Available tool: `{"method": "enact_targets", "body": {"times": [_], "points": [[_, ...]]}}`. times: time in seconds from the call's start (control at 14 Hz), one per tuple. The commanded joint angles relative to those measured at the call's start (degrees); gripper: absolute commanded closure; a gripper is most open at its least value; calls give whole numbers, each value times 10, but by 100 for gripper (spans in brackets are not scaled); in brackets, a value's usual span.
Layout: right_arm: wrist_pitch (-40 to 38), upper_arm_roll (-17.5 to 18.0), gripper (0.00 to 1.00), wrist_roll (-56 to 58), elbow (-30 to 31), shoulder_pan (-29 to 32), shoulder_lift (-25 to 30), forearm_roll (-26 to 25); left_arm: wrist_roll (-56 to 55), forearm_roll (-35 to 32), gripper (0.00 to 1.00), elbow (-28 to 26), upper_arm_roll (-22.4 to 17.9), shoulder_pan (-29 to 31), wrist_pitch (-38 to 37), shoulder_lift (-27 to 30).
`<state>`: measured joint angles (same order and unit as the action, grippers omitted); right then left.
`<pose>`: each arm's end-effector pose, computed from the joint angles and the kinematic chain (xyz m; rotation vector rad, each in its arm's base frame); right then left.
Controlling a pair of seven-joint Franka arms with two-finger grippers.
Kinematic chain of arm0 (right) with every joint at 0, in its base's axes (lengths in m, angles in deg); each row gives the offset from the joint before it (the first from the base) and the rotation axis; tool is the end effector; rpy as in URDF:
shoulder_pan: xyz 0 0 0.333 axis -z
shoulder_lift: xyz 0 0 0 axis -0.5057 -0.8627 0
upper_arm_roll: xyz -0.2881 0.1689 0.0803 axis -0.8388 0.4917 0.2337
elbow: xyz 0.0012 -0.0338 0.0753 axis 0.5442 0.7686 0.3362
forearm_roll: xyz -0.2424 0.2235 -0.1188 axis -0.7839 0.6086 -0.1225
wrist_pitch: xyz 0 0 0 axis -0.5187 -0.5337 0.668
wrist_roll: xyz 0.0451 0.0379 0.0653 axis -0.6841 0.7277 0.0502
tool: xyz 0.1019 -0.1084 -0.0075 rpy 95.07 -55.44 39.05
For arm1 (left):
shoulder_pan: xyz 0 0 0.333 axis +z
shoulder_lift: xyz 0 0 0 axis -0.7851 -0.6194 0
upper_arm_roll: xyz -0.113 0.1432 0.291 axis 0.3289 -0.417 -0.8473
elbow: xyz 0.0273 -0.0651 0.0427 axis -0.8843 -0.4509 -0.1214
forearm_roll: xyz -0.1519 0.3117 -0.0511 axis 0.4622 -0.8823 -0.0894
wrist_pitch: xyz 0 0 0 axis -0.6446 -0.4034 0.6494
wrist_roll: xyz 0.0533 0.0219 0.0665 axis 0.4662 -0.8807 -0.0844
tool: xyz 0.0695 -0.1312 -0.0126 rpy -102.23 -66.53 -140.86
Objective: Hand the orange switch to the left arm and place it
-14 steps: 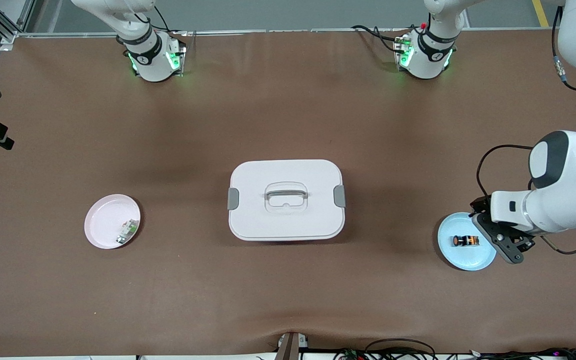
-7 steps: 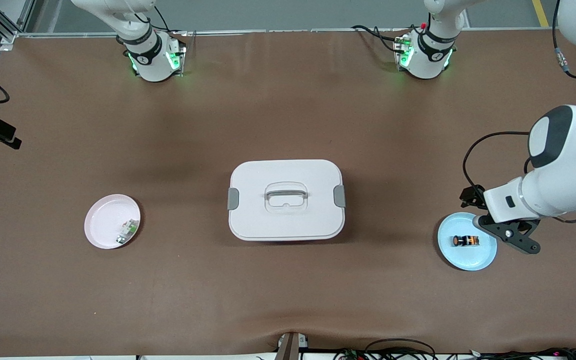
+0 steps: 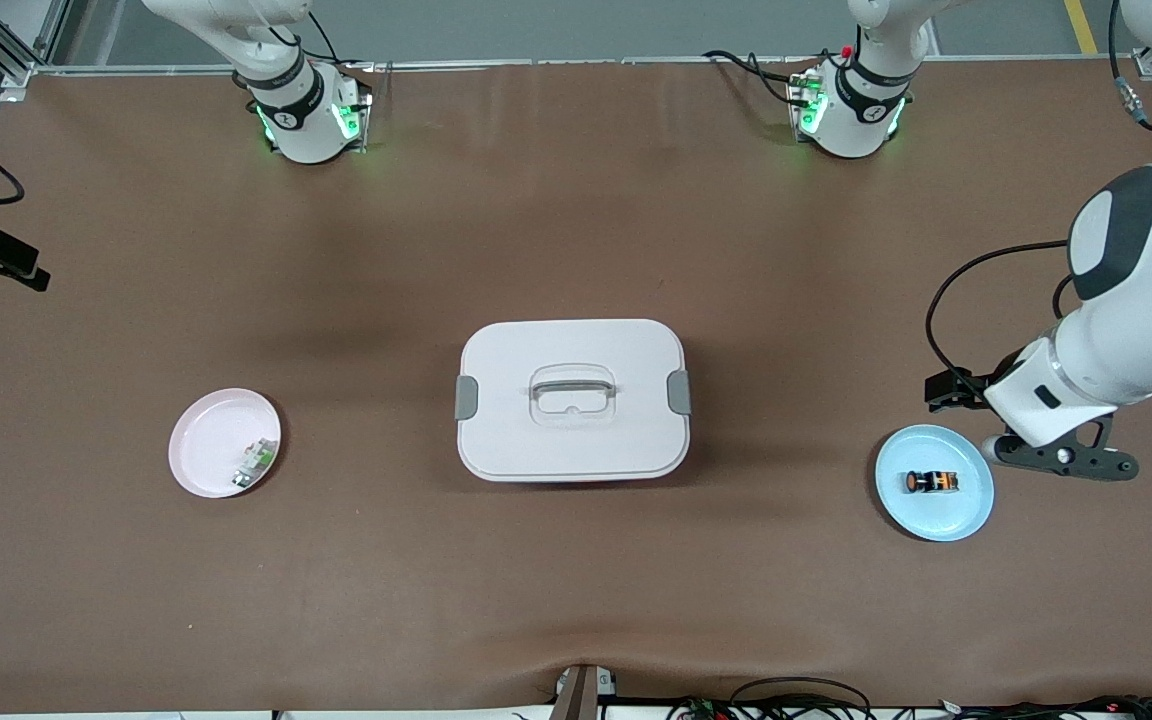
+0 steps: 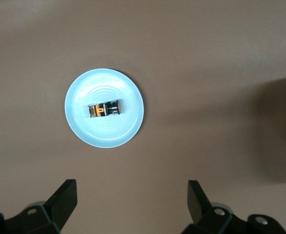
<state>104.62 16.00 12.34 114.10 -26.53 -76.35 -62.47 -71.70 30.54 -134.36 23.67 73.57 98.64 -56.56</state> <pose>0.5057 -0.0728 0.5962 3.1356 -0.0889 -0.0240 0.6315 -0.0588 0.4830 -3.0870 0.2058 0.0278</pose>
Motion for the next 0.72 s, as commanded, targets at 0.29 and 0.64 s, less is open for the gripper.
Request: {"method": "enact_targets", "body": {"times": [0.29, 0.64], "points": [[-8, 1, 0, -6, 0, 2, 7, -2, -93, 2, 0, -6, -1, 7, -20, 68], [-8, 1, 0, -22, 0, 1, 7, -2, -88, 5, 0, -5, -8, 25, -35, 91]]}}
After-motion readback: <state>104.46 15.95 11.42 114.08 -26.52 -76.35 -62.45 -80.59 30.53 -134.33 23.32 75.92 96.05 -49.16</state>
